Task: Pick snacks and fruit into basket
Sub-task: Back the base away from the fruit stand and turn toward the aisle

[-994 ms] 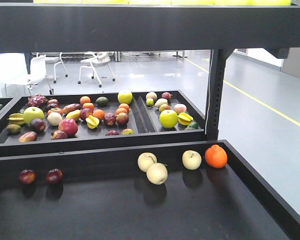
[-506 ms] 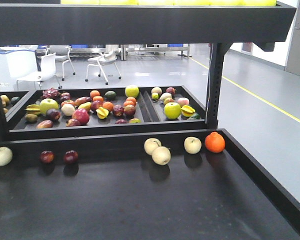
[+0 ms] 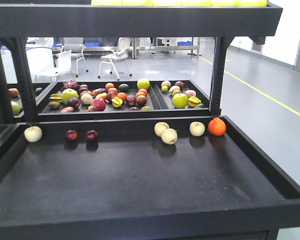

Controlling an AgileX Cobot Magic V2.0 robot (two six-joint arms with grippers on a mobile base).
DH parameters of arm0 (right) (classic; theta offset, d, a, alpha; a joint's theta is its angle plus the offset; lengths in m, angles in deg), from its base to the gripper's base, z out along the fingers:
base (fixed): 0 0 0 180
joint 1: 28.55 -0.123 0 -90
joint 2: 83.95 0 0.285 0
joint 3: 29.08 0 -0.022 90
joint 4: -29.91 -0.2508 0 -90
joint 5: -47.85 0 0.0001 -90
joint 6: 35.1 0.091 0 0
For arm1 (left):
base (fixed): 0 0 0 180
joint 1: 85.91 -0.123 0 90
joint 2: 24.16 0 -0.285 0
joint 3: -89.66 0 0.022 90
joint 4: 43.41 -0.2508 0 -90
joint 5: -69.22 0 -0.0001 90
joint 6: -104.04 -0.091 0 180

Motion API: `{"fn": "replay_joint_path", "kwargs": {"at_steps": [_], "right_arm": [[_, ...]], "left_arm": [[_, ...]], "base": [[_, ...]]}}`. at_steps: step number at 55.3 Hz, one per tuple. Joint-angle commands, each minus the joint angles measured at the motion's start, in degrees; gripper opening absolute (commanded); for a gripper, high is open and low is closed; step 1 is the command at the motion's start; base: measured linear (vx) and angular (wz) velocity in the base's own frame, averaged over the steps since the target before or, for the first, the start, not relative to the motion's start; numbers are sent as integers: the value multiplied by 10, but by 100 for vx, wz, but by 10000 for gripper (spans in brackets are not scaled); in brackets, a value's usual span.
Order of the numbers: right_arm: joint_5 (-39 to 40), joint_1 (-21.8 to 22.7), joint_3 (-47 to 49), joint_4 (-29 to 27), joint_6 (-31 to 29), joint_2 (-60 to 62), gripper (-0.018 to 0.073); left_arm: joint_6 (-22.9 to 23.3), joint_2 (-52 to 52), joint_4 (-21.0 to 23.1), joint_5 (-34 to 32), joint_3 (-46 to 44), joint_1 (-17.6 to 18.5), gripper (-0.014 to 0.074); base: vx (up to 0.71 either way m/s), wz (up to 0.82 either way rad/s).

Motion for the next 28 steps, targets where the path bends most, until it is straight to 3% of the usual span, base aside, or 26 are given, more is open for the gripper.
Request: {"fn": "replay_joint_path", "kwargs": {"at_steps": [1,28], "right_arm": [[41,2,16,23,0,-1,-8],[42,2,16,23,0,-1,-8]], "left_arm": [[3,-2,10,-36,-18,2,0],[3,-2,10,-36,-18,2,0]], "base": [[-40,7],[-39,3]]}}
